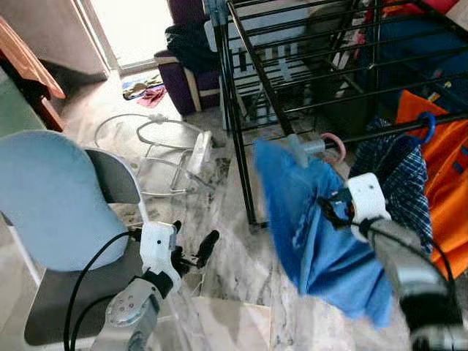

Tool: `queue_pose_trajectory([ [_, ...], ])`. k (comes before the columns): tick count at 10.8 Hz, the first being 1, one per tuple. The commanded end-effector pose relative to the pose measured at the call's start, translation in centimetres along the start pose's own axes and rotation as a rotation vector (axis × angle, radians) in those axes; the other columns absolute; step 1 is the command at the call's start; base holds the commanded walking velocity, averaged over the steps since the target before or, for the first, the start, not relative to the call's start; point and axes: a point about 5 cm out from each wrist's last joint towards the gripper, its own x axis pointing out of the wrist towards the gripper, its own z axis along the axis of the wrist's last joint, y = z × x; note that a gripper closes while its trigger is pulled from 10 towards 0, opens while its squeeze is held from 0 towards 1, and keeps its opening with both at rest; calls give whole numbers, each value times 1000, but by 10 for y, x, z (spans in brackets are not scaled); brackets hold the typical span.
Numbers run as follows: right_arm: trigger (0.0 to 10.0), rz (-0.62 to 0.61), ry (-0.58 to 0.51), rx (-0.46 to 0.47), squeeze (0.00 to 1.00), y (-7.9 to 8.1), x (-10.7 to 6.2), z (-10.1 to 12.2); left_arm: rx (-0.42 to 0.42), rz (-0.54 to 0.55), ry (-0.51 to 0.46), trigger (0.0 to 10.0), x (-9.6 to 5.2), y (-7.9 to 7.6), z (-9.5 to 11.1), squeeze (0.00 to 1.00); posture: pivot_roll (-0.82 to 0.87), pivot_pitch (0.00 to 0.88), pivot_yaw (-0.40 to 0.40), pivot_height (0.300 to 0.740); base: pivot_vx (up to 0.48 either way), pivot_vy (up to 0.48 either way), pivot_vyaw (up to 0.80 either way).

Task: Hang hanger

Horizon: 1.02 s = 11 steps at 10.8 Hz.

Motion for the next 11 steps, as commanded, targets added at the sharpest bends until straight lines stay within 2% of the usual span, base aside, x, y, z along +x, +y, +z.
queue_pose_trajectory([
  [1, 9961, 32, -7, -28, 0, -2, 6, 5, 12, 26, 13, 10000, 0, 6, 0, 0, -154, 38, 126, 740, 0, 0, 0],
  [2, 3725, 39, -7, -24, 0, -5, 8, 7, 11, 27, 14, 10000, 0, 6, 0, 0, -154, 38, 126, 740, 0, 0, 0],
  [3, 0, 63, 8, -19, 0, -12, 12, 9, 12, 38, 19, 10000, 0, 6, -1, 0, -147, 32, 121, 740, 0, 0, 0],
  [5, 0, 97, 9, -29, 0, -19, 15, 12, 22, 54, 36, 10000, -1, 9, -4, 0, -142, 28, 117, 740, 0, 0, 0],
  [8, 0, 219, 35, -32, 0, -14, 17, 7, 33, 58, 62, 10000, 0, 9, -7, 0, -137, 24, 115, 740, 0, 0, 0],
  [9, 275, 243, 42, -30, 0, -12, 17, 3, 33, 59, 64, 10000, -1, 9, -7, 0, -137, 24, 116, 740, 0, 0, 0],
  [10, 3216, 257, 48, -31, 0, -11, 16, 0, 34, 59, 67, 10000, -1, 9, -8, 0, -136, 26, 117, 740, 0, 0, 0],
  [11, 2275, 267, 54, -32, 0, -9, 16, -4, 36, 57, 70, 10000, -1, 9, -8, 0, -136, 29, 120, 740, 0, 0, 0],
])
